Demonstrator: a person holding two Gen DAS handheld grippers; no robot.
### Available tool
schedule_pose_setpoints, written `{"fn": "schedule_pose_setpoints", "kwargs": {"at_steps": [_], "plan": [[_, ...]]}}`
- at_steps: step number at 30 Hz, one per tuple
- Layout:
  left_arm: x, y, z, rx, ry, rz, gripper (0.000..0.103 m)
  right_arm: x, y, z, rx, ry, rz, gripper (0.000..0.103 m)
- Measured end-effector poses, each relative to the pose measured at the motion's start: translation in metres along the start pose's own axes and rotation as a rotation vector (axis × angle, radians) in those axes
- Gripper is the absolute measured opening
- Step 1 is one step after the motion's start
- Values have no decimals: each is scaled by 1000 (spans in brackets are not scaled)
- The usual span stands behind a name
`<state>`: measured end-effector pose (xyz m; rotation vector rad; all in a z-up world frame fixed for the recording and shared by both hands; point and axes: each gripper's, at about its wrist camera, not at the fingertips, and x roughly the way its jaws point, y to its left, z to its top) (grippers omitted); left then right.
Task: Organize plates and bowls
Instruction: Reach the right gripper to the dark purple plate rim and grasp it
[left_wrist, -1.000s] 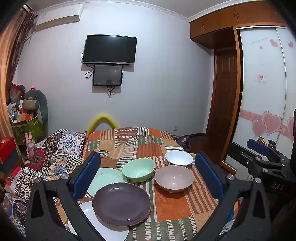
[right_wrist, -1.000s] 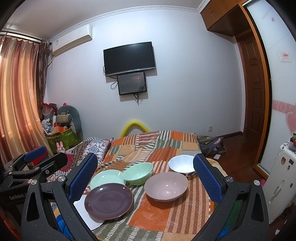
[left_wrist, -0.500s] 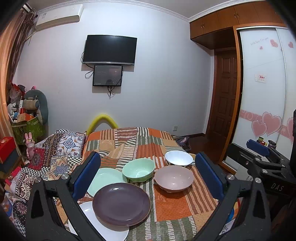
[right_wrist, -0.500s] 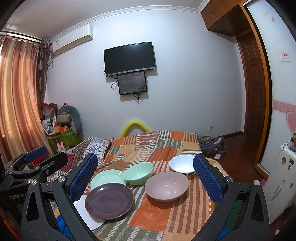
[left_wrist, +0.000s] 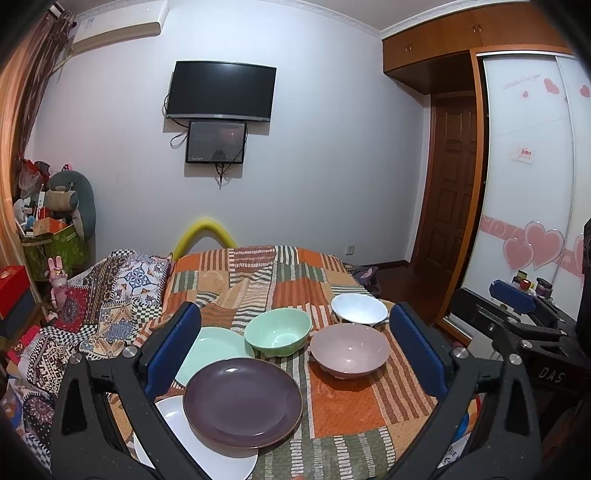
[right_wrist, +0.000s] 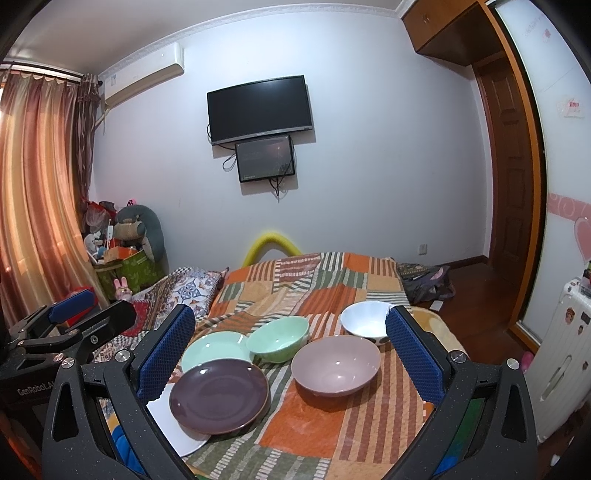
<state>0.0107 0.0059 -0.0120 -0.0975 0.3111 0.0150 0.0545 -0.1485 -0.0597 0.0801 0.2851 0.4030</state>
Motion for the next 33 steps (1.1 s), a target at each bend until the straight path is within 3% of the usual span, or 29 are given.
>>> {"fn": "schedule_pose_setpoints", "kwargs": {"at_steps": [10,18,33], "plan": [[40,22,-22,-39,129,0,103,31,1,-19,-1,117,21,103],[70,50,-47,-67,216,69,103,59,-3,-35,26,228,36,103],[125,103,-100,-68,423,137,81,121,3,-72,40,456,90,73]]}}
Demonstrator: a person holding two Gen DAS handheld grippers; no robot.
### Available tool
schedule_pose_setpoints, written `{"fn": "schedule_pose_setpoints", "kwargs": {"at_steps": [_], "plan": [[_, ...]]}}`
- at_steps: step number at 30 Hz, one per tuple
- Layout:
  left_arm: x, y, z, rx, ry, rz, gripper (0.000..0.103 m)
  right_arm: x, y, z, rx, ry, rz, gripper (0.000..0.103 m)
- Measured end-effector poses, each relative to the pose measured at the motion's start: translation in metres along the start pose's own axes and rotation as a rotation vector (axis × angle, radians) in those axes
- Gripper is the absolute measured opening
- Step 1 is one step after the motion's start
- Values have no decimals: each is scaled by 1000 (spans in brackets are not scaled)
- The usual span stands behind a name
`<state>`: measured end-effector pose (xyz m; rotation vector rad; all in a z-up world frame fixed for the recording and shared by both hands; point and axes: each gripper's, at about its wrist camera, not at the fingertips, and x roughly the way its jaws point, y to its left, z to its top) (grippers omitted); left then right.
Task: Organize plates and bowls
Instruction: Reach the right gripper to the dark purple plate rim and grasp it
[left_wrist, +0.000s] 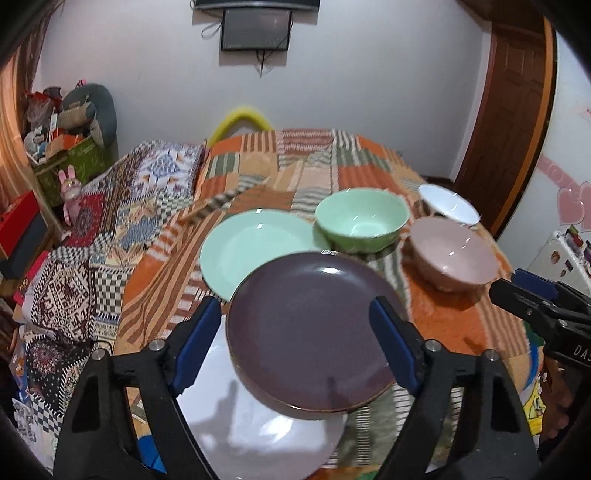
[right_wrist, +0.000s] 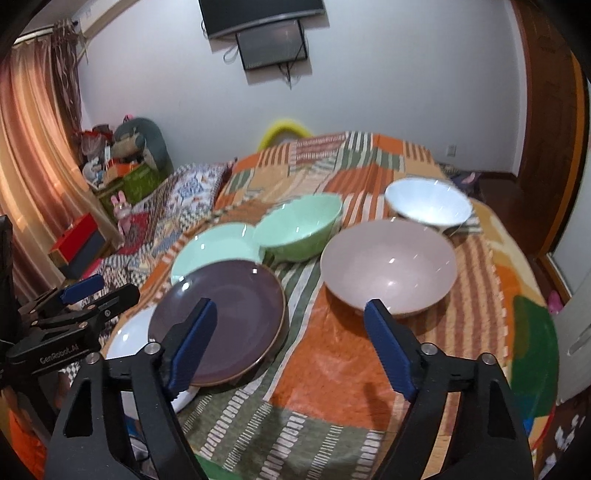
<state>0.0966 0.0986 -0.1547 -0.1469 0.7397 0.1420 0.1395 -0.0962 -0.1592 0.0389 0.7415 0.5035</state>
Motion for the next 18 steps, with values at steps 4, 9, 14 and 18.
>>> {"fn": "schedule_pose_setpoints", "kwargs": {"at_steps": [4,9,14,18], "plan": [[22,12,-4,-7,53,6,74,19,1,-4,-7,59,12,65],[45,28,-8,-46,102,-1,61,41,2,-5,1,122,21,57],[64,50,-11,-112,140,-2,46,62,0,-5,23,180,36,51],[78,62,-13,-139,169,0,41,73,1,-7,24,212,40,48]]}}
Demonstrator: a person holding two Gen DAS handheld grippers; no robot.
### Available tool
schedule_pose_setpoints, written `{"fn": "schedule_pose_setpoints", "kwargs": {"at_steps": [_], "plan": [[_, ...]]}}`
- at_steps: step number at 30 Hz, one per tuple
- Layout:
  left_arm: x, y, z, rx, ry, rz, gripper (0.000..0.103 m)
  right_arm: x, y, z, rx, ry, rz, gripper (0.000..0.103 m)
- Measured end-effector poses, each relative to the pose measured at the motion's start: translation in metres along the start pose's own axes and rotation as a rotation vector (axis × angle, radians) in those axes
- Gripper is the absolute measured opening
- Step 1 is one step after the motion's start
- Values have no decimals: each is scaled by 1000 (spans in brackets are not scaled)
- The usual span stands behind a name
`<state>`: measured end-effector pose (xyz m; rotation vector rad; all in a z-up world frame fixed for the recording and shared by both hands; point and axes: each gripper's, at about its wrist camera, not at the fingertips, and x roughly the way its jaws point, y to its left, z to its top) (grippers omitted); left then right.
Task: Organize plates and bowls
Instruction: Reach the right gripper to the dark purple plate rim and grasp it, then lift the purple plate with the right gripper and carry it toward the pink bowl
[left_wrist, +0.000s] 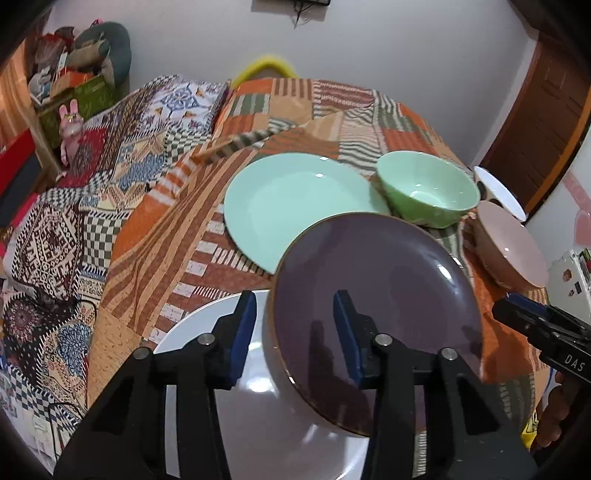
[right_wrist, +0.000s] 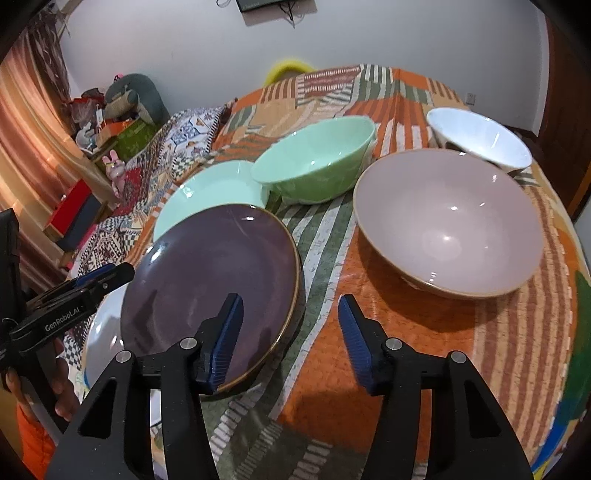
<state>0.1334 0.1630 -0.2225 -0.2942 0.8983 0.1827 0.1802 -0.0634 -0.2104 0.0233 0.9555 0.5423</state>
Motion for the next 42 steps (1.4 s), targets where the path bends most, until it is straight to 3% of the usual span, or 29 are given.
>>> {"fn": "schedule_pose_setpoints", "kwargs": {"at_steps": [15,32,42], "plan": [[27,11,-2,-28,60,-47,19,31,3,3,-17,98,2,25],[18,3,-2,-35,84,-53,18,27,2,3,-15,116,-15,24],[-7,-13,-9,-11,67,-62,18,1,1,3,-20,64,-20,24]]}}
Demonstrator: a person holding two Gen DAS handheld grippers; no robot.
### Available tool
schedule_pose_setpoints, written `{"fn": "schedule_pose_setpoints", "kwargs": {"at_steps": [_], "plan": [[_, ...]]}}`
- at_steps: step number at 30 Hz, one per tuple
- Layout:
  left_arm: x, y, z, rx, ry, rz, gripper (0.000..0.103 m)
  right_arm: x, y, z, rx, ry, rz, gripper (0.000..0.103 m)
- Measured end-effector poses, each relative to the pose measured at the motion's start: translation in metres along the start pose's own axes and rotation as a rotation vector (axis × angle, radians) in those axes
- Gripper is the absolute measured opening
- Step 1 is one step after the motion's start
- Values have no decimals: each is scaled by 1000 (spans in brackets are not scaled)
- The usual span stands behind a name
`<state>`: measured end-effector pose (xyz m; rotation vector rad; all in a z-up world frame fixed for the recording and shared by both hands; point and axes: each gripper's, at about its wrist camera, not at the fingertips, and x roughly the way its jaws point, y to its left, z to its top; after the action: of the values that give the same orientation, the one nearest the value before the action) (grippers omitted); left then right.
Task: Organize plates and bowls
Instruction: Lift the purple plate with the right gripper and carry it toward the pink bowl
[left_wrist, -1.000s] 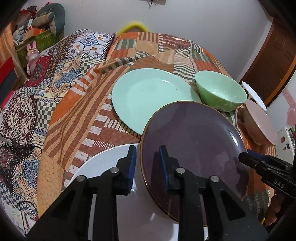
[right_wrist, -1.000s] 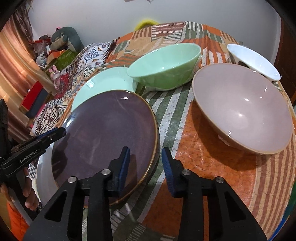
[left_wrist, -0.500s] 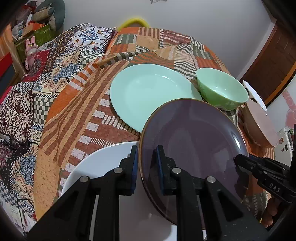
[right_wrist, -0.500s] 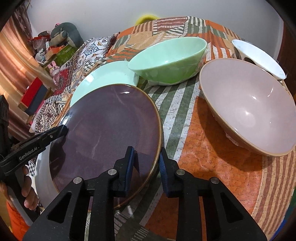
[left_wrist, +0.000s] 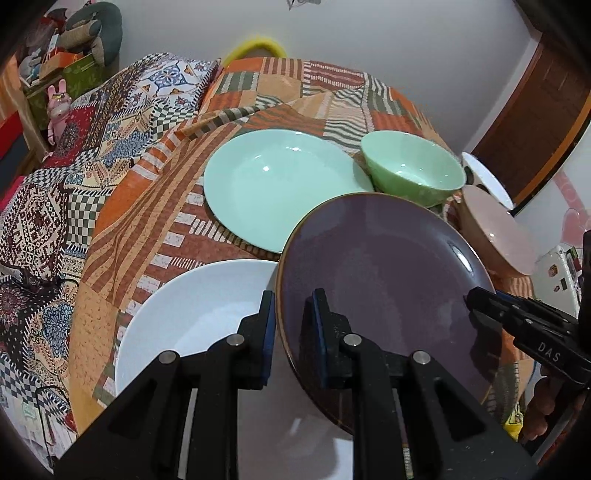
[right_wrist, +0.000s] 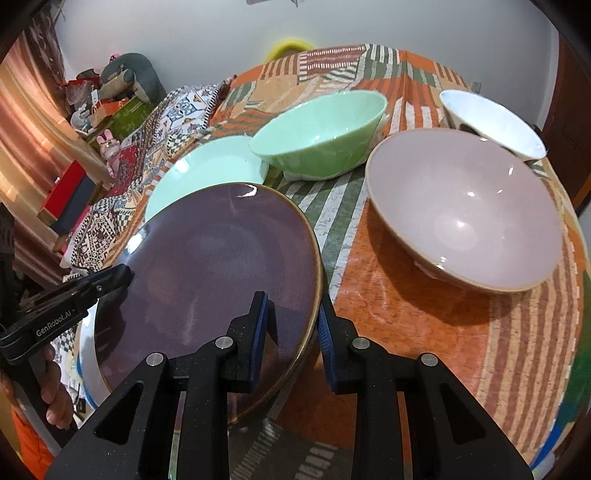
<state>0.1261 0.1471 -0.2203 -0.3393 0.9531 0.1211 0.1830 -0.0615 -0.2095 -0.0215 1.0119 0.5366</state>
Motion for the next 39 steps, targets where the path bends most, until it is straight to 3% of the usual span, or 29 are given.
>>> {"fn": "schedule_pose_setpoints", "kwargs": {"at_steps": [18,39], "plan": [[-52,-40,-18,61,-56,-34,18,-53,-9,-19,26,-82,-1,24],[-28,-88,-41,166,70,-51,19,-65,-49,-54,97,-64,-45,24]]}}
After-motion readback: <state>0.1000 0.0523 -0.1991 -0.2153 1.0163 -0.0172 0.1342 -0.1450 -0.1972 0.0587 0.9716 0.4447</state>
